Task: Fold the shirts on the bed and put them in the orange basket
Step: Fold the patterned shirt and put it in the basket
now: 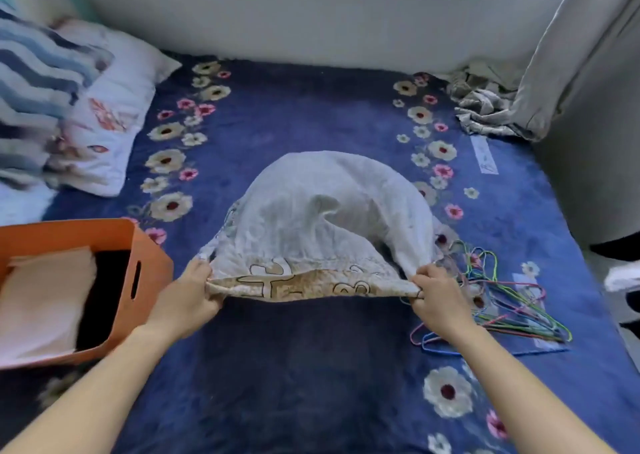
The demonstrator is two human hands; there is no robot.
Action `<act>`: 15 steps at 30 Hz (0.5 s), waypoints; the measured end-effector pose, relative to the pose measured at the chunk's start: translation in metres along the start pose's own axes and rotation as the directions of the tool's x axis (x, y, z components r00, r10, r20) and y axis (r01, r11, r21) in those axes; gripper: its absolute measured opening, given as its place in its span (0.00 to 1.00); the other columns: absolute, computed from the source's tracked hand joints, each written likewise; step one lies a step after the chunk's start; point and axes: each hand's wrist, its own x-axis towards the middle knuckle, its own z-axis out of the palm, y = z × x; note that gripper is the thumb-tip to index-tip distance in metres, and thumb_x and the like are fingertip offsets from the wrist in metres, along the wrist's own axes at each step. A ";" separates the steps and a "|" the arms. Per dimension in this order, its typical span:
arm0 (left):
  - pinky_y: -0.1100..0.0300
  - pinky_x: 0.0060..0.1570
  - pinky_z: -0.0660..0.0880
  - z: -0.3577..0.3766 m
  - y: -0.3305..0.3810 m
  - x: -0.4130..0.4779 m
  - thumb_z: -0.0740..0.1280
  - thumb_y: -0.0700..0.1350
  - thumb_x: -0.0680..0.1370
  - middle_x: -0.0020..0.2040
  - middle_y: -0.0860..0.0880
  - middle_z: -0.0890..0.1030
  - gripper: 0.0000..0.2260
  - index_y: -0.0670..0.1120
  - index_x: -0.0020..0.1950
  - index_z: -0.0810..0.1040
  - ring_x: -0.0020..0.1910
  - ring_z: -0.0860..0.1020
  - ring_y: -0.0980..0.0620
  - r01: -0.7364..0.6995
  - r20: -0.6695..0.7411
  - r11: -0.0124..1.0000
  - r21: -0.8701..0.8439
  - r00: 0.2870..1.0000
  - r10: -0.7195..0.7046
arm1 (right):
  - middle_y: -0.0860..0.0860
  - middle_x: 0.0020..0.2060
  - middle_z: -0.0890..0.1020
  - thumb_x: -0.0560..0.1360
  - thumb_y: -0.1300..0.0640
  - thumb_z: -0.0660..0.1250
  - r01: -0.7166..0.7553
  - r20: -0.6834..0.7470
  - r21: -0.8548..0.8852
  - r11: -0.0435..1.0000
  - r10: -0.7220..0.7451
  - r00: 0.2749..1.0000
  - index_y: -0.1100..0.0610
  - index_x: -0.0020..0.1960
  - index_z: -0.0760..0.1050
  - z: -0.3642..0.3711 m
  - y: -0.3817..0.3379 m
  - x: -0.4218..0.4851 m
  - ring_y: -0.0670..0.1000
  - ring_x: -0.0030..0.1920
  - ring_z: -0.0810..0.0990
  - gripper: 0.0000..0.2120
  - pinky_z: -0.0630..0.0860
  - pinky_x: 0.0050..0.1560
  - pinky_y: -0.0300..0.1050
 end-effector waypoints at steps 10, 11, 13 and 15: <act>0.41 0.67 0.61 0.112 -0.039 -0.065 0.54 0.38 0.78 0.74 0.48 0.57 0.20 0.45 0.71 0.60 0.74 0.55 0.43 0.026 0.482 0.844 0.536 0.811 -0.332 | 0.51 0.64 0.71 0.76 0.55 0.58 -0.003 0.415 -0.224 0.974 0.098 0.904 0.54 0.59 0.76 0.123 0.005 -0.056 0.55 0.66 0.67 0.14 0.66 0.58 0.46; 0.38 0.68 0.57 0.120 -0.037 -0.067 0.53 0.37 0.78 0.76 0.47 0.54 0.24 0.45 0.74 0.56 0.76 0.49 0.41 0.019 0.506 0.811 0.584 0.773 -0.382 | 0.50 0.66 0.70 0.76 0.56 0.59 -0.033 0.455 -0.161 0.986 0.104 0.884 0.54 0.61 0.76 0.128 0.006 -0.060 0.54 0.68 0.66 0.15 0.65 0.61 0.46; 0.39 0.69 0.56 0.136 -0.022 -0.063 0.54 0.40 0.79 0.75 0.47 0.56 0.22 0.45 0.74 0.58 0.76 0.48 0.42 -0.026 0.532 0.800 0.599 0.760 -0.373 | 0.50 0.67 0.72 0.72 0.58 0.60 -0.199 0.522 0.066 0.978 0.136 0.842 0.55 0.63 0.76 0.138 0.008 -0.061 0.53 0.69 0.69 0.21 0.65 0.63 0.45; 0.47 0.68 0.60 0.161 0.003 -0.051 0.56 0.42 0.78 0.70 0.46 0.64 0.18 0.45 0.68 0.64 0.72 0.57 0.45 -0.096 0.551 0.851 0.517 0.798 -0.245 | 0.52 0.61 0.79 0.71 0.62 0.60 -0.376 0.551 0.251 0.892 0.188 0.813 0.58 0.62 0.77 0.145 0.013 -0.053 0.49 0.61 0.76 0.21 0.69 0.55 0.38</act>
